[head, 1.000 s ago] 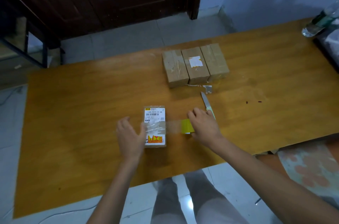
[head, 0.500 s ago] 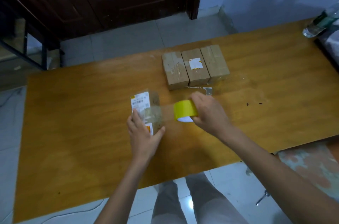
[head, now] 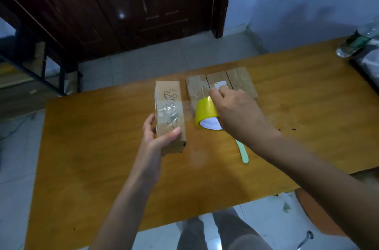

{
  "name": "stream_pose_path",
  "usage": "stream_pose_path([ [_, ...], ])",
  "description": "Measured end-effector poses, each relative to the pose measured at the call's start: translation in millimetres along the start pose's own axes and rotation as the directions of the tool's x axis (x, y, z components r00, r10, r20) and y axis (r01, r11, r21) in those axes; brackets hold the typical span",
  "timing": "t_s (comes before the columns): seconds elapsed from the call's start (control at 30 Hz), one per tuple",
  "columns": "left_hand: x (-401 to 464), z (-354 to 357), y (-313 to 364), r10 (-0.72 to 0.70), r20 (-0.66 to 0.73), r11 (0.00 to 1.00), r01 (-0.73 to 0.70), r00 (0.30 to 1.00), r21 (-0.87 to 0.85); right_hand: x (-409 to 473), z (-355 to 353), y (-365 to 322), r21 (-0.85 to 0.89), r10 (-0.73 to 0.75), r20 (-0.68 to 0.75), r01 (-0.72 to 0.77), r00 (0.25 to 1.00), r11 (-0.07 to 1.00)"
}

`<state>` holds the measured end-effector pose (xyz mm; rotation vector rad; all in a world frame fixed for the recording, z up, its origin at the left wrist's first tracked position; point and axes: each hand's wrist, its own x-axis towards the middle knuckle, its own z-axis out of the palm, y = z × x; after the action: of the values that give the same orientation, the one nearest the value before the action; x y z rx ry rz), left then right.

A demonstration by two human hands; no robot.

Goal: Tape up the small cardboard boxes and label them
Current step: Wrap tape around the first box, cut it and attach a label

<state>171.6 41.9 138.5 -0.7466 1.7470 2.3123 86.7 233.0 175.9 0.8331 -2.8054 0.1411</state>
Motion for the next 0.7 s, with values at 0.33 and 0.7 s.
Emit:
stream_pose_path([
  [0.33, -13, -6, 19, -0.007, 0.169, 0.979, 0.041, 0.986, -0.197, 0, 4, -6, -0.057, -0.02, 0.218, 0.033, 0.976, 0.998],
  [0.7, -14, -5, 24, 0.072, 0.307, 0.939, 0.04, 0.949, -0.342, 3, 1, -21, -0.001, -0.064, 0.231, 0.066, 0.971, 0.998],
])
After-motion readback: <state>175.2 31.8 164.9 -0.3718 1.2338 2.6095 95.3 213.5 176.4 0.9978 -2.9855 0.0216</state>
